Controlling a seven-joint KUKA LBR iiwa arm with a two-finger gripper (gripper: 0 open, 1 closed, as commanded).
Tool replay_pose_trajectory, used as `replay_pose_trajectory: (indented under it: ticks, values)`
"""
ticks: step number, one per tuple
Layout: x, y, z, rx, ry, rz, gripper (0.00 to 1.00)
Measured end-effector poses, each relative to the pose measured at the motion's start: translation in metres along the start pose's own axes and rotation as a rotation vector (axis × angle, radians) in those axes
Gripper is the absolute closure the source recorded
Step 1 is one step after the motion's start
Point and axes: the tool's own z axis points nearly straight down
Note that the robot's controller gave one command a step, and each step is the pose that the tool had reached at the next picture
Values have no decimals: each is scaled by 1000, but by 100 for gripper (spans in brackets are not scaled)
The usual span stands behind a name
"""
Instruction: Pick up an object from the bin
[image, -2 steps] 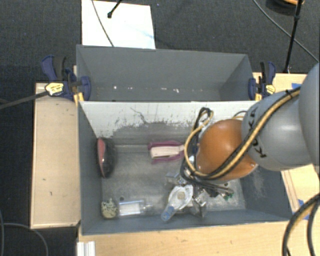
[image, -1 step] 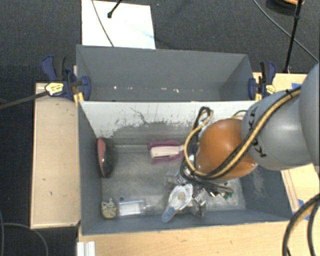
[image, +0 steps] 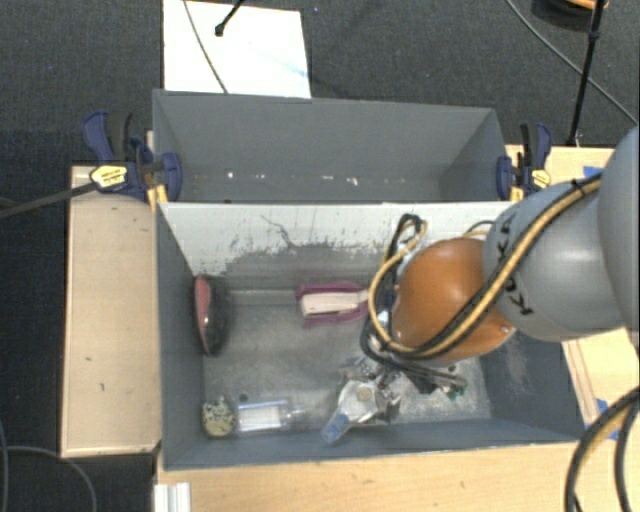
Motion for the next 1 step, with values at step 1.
replay_pose_trajectory:
  ticks: [1]
  values:
    - [-3,-2,-85,-1,6,5,100]
